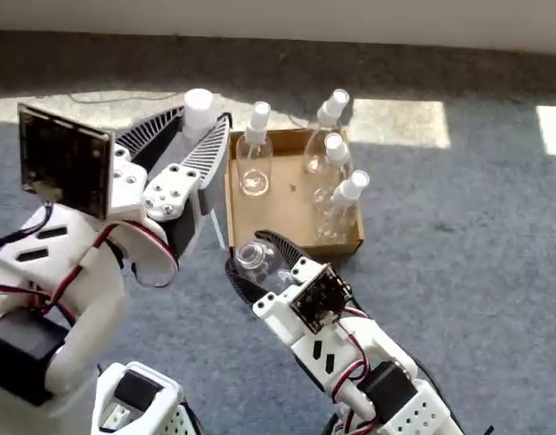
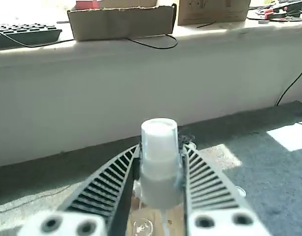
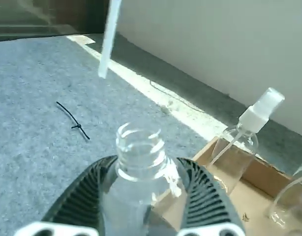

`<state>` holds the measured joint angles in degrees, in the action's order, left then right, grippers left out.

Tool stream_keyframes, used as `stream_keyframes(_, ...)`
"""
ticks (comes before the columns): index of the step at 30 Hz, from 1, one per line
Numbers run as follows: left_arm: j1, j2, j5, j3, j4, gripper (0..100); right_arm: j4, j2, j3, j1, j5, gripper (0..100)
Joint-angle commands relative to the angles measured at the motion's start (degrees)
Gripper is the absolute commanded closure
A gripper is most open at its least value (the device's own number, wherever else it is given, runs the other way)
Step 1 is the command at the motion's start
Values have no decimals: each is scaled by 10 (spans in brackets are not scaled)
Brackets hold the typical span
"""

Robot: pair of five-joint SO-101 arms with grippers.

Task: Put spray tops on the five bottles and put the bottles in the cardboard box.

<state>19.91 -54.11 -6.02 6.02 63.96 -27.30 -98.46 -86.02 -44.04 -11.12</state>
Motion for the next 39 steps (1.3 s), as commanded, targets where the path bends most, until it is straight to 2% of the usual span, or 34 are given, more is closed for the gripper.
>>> stream_keyframes(1, 58, -59, -5, 36, -47, 977, -5, -15, 6, 35, 6, 995)
stream_keyframes(7, 89, -101, -5, 118, -130, 995, -5, -15, 1, 36, 6, 995)
stream_keyframes(14, 87, -99, -5, 144, -147, 995, -6, -15, 1, 36, 6, 995)
stream_keyframes(20, 86, -99, 9, 196, -203, 995, -7, -15, 2, 36, 6, 995)
stream_keyframes(30, 86, -99, 31, 205, -207, 995, -7, -15, 2, 39, 6, 995)
stream_keyframes(39, 85, -100, 32, 291, -230, 995, -7, -15, 4, 39, 6, 995)
